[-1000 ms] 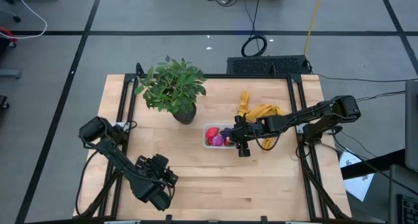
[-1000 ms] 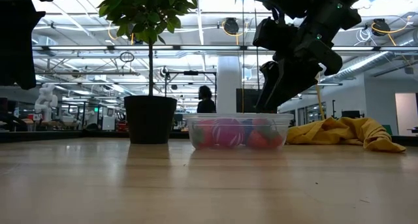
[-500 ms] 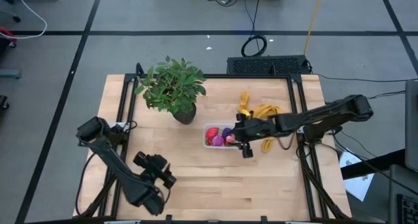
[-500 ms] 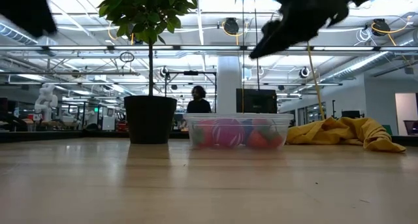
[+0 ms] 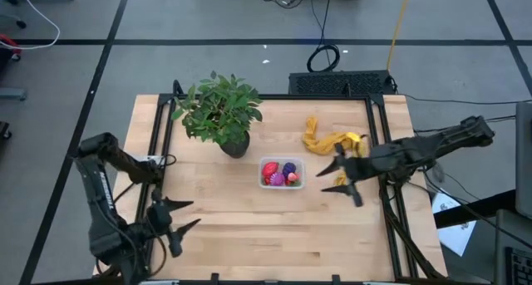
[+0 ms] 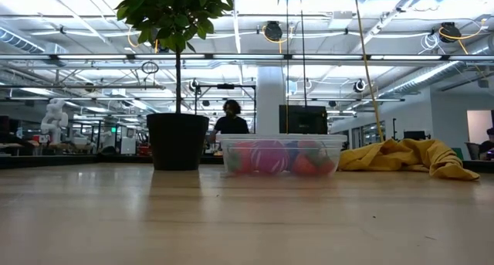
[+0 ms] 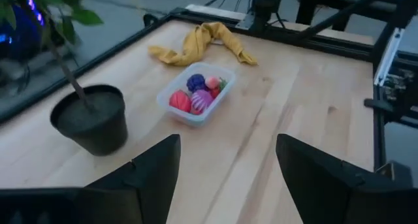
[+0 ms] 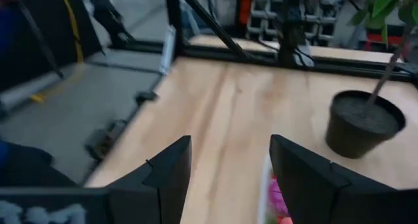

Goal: Pick and placing Produce into tupperware
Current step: Return to Home Position

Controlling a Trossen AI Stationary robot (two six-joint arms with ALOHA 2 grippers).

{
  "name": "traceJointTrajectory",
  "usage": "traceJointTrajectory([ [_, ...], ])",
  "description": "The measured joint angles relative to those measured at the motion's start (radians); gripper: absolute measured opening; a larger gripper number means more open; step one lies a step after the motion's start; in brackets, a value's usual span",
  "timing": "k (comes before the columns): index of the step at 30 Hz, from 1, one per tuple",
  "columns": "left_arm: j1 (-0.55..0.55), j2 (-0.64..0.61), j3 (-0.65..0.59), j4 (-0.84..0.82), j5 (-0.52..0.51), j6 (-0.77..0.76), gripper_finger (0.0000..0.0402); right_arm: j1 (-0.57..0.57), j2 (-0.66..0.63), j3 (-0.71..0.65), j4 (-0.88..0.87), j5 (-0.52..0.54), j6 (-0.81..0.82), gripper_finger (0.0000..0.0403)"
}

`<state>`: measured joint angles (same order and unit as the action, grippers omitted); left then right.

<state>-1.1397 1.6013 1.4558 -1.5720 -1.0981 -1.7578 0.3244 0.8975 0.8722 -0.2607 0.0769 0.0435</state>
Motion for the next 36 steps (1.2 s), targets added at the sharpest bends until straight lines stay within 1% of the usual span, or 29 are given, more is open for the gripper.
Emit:
traceJointTrajectory([
  [2,-0.022,-0.028,-0.041,0.000,-0.003,0.006,0.0258,0.027,-0.059,0.000,-0.029,0.000,0.045,0.0197],
  [5,-0.035,-0.067,-0.138,0.002,-0.009,-0.034,0.0257,0.066,-0.138,0.000,-0.100,0.000,0.106,0.0197],
  [9,-0.062,-0.133,-0.324,0.002,-0.106,-0.178,0.0257,0.108,-0.207,0.000,-0.201,0.000,0.112,0.0197],
  [14,-0.062,-0.249,-0.561,0.006,-0.118,-0.405,0.0257,0.118,-0.237,0.000,-0.209,0.005,0.070,0.0197],
  [15,-0.054,-0.269,-0.598,0.011,-0.124,-0.430,0.0257,0.116,-0.238,0.000,-0.209,0.008,0.063,0.0197],
  [17,-0.036,-0.310,-0.656,0.033,-0.136,-0.451,0.0257,0.115,-0.243,-0.001,-0.224,0.048,0.046,0.0197],
  [19,-0.016,-0.356,-0.703,0.075,-0.141,-0.437,0.0257,0.115,-0.252,-0.016,-0.226,0.108,0.047,0.0197],
  [21,0.008,-0.399,-0.740,0.138,-0.145,-0.380,0.0257,0.115,-0.281,-0.063,-0.188,0.152,0.050,0.0197],
  [24,0.049,-0.462,-0.790,0.239,-0.152,-0.254,0.0257,0.115,-0.351,-0.178,-0.081,0.160,0.049,0.0197],
  [27,0.090,-0.529,-0.840,0.300,-0.168,-0.164,0.0257,0.115,-0.457,-0.279,-0.017,0.159,0.057,0.0197],
  [30,0.128,-0.599,-0.896,0.324,-0.189,-0.135,0.0257,0.115,-0.583,-0.358,0.005,0.159,0.070,0.0197],
  [32,0.148,-0.647,-0.932,0.350,-0.221,-0.119,0.0258,0.115,-0.670,-0.389,0.004,0.160,0.071,0.0197],
  [36,0.182,-0.733,-0.973,0.394,-0.237,-0.052,0.0257,0.113,-0.812,-0.427,-0.010,0.163,0.046,0.0197],
])
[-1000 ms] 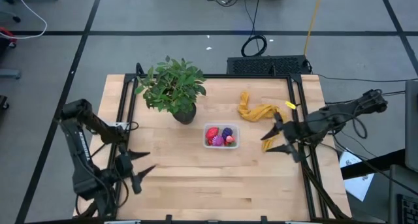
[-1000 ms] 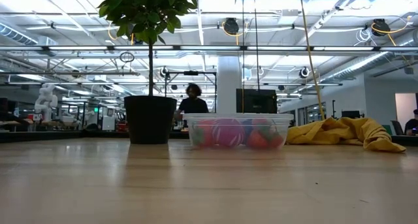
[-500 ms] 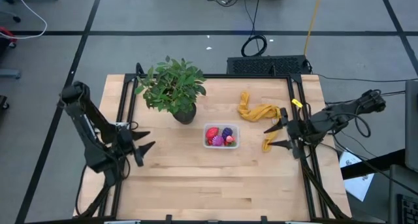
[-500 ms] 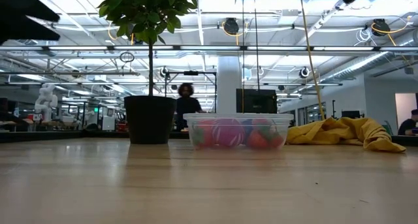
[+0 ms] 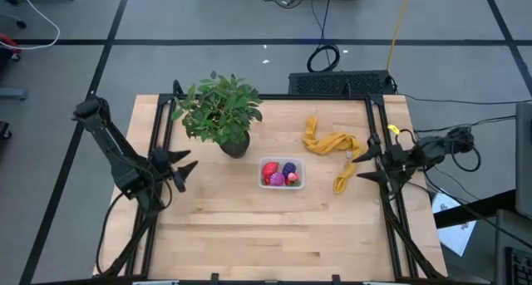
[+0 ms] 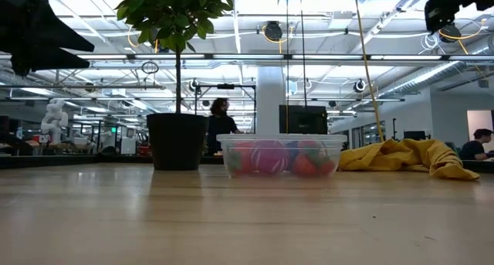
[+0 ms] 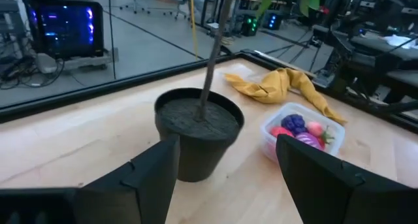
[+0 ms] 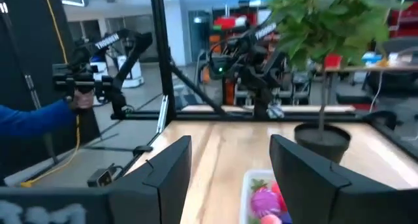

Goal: Pick and placing Produce into tupperware
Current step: Return to Home Position

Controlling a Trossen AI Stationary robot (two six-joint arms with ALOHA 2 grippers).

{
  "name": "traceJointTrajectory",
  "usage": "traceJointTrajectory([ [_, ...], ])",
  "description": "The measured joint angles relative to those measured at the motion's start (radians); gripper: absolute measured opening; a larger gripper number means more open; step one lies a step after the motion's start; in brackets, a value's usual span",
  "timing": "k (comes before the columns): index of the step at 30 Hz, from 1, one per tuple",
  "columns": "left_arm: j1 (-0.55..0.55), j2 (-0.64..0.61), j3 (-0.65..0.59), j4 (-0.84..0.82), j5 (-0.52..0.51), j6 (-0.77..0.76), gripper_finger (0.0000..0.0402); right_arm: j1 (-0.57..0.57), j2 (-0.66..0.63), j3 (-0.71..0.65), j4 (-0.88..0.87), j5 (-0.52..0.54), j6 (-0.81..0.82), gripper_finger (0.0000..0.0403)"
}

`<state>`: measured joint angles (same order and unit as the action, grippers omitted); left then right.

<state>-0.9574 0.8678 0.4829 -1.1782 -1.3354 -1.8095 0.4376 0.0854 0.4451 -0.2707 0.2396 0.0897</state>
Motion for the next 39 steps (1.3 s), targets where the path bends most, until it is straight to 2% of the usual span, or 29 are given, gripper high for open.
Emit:
traceJointTrajectory([
  [4,0.049,-0.062,-0.004,0.036,-0.004,0.109,0.0257,-0.014,-0.085,-0.025,-0.057,0.047,-0.013,0.0197],
  [7,0.089,-0.092,-0.004,0.042,-0.005,0.151,0.0257,-0.031,-0.081,-0.031,-0.132,0.087,0.009,0.0197],
  [11,0.140,-0.101,-0.005,0.118,-0.005,0.229,0.0257,-0.050,-0.081,-0.030,-0.159,0.090,0.021,0.0197],
  [14,0.180,-0.100,-0.033,0.286,-0.001,0.378,0.0257,-0.053,-0.083,-0.029,-0.159,0.074,0.006,0.0197],
  [17,0.244,-0.101,-0.090,0.528,0.033,0.574,0.0257,-0.053,-0.083,-0.029,-0.167,0.074,-0.002,0.0197],
  [23,0.477,-0.123,-0.230,1.045,0.254,1.052,0.0257,-0.053,-0.083,-0.029,-0.182,0.074,-0.004,0.0197],
  [27,0.679,-0.212,-0.300,1.299,0.502,1.351,0.0257,-0.053,-0.083,-0.029,-0.199,0.073,0.005,0.0197],
  [29,0.762,-0.293,-0.331,1.320,0.592,1.406,0.0258,-0.053,-0.083,-0.029,-0.220,0.071,0.024,0.0197],
  [32,0.826,-0.431,-0.397,1.318,0.655,1.406,0.0258,-0.051,-0.083,-0.029,-0.245,0.070,0.050,0.0197],
  [37,0.803,-0.638,-0.472,1.279,0.834,1.446,0.0257,-0.051,-0.083,-0.028,-0.238,0.070,0.048,0.0197],
  [39,0.772,-0.693,-0.465,1.254,0.858,1.506,0.0257,-0.051,-0.084,-0.028,-0.232,0.069,0.038,0.0197],
])
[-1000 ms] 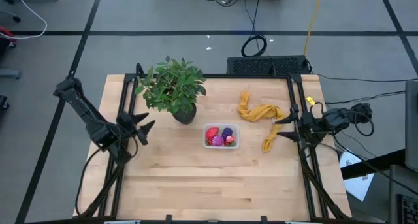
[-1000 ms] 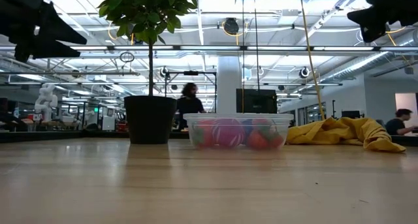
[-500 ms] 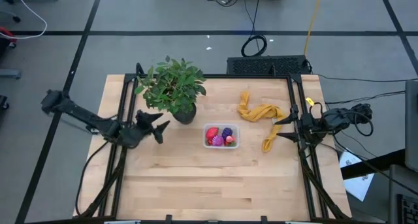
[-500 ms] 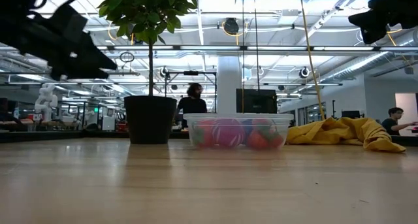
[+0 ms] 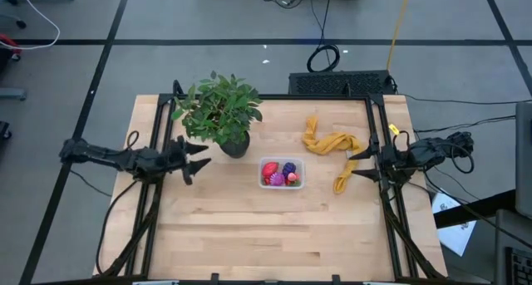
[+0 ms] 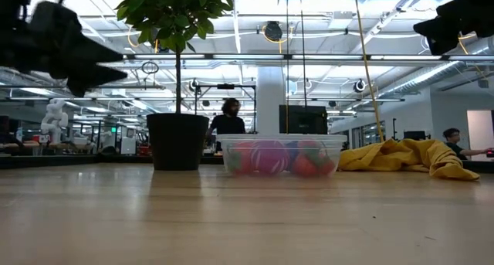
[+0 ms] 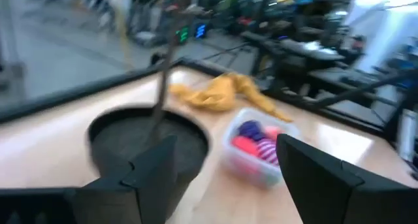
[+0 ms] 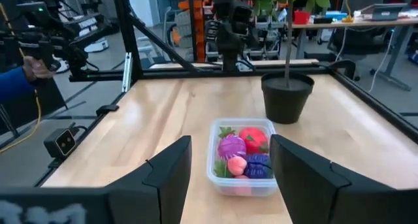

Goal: Pick and placing Produce into tupperware
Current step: Return to Home Position

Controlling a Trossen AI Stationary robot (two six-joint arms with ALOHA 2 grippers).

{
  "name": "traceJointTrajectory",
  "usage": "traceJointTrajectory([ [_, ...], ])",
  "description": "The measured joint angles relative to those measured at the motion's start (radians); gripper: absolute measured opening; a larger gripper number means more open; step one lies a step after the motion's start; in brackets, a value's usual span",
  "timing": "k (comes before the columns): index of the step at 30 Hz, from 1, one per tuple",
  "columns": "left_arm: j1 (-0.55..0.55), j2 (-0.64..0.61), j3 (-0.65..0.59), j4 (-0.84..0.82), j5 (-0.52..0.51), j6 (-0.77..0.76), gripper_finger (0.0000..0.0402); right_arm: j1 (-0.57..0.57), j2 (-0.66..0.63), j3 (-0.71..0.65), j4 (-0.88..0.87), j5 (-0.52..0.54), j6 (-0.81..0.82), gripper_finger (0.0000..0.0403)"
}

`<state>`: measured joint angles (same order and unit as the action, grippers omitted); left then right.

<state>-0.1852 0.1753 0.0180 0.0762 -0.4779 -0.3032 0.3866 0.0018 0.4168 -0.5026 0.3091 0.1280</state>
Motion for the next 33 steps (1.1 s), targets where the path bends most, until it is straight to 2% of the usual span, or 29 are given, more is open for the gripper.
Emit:
traceJointTrajectory([
  [4,-0.068,-0.079,0.003,-0.040,0.012,0.134,0.0257,0.000,0.000,0.000,0.012,-0.072,-0.012,0.0197],
  [8,-0.128,-0.085,0.004,-0.039,0.011,0.189,0.0257,0.000,0.000,-0.033,0.069,-0.158,-0.038,0.0197],
  [11,-0.154,-0.074,0.004,-0.040,0.003,0.177,0.0257,0.000,0.000,-0.073,0.137,-0.158,-0.088,0.0197],
  [21,-0.162,-0.071,0.004,-0.041,-0.012,0.192,0.0257,-0.006,0.000,-0.147,0.185,-0.153,-0.109,0.0197],
  [29,-0.149,-0.071,0.004,-0.041,-0.020,0.189,0.0257,-0.115,0.000,-0.156,0.207,-0.151,-0.144,0.0197],
  [33,-0.130,-0.071,0.004,-0.041,-0.020,0.193,0.0257,-0.172,0.000,-0.204,0.225,-0.152,-0.142,0.0197],
])
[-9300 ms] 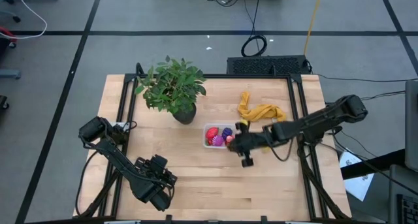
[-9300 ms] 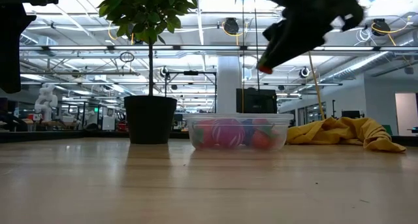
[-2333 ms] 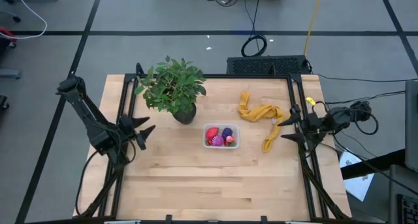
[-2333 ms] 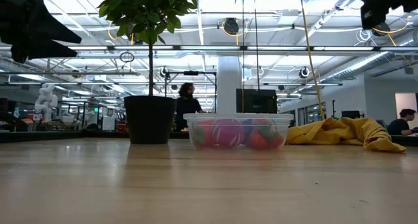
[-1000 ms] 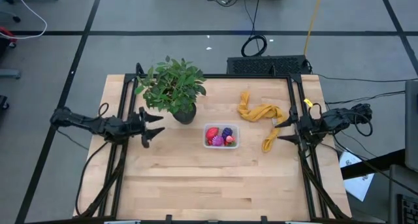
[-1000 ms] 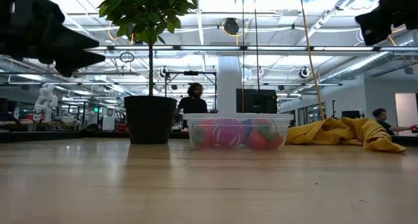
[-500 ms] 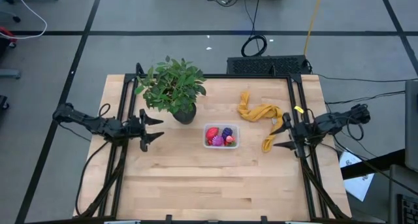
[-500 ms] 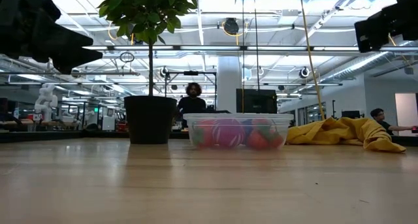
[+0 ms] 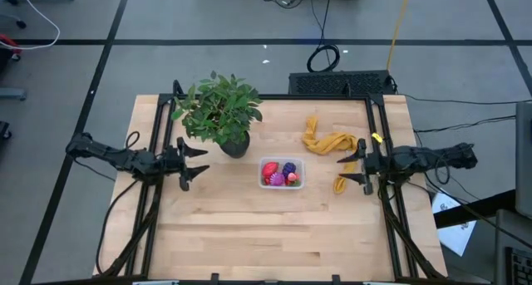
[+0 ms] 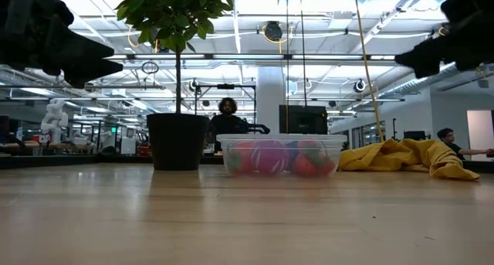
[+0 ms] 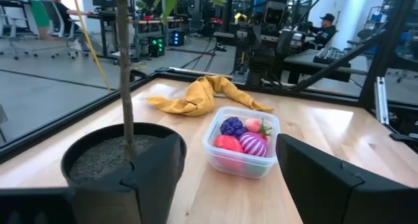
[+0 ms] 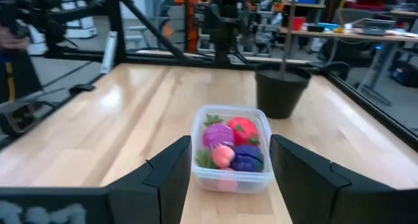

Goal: Pick and placing Produce into tupperware
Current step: Return to Home Position

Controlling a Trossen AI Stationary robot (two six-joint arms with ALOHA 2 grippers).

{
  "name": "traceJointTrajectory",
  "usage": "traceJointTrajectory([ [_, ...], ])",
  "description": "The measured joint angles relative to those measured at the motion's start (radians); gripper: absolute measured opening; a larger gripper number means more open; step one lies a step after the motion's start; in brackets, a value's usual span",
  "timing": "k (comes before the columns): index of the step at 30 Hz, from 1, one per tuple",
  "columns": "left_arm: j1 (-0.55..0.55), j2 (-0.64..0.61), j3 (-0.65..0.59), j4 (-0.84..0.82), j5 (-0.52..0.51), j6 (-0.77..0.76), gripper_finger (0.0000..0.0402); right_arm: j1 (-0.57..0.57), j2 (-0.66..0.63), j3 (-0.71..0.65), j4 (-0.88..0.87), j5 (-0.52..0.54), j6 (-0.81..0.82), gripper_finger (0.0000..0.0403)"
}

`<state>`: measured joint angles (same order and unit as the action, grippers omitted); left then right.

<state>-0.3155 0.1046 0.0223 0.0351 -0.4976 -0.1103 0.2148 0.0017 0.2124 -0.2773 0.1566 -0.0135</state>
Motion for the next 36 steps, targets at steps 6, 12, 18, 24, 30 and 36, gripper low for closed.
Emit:
traceJointTrajectory([
  [6,0.023,0.001,0.000,0.000,0.005,0.002,0.0257,-0.065,0.000,-0.122,0.177,-0.018,0.024,0.0197],
  [12,0.041,0.052,-0.010,0.026,0.006,0.024,0.0257,-0.156,0.001,-0.142,0.185,-0.101,0.047,0.0197],
  [18,0.094,0.078,-0.011,0.029,0.010,0.023,0.0257,-0.246,0.001,-0.144,0.168,-0.182,0.055,0.0197],
  [24,0.112,0.065,-0.012,0.035,0.086,0.028,0.0257,-0.284,0.001,-0.145,0.169,-0.256,0.061,0.0197],
  [30,0.113,0.065,-0.013,0.071,0.044,0.068,0.0257,-0.286,0.001,-0.146,0.168,-0.265,0.060,0.0197],
  [36,0.120,0.064,-0.013,0.085,0.053,0.080,0.0258,-0.286,0.001,-0.146,0.170,-0.266,0.054,0.0197],
])
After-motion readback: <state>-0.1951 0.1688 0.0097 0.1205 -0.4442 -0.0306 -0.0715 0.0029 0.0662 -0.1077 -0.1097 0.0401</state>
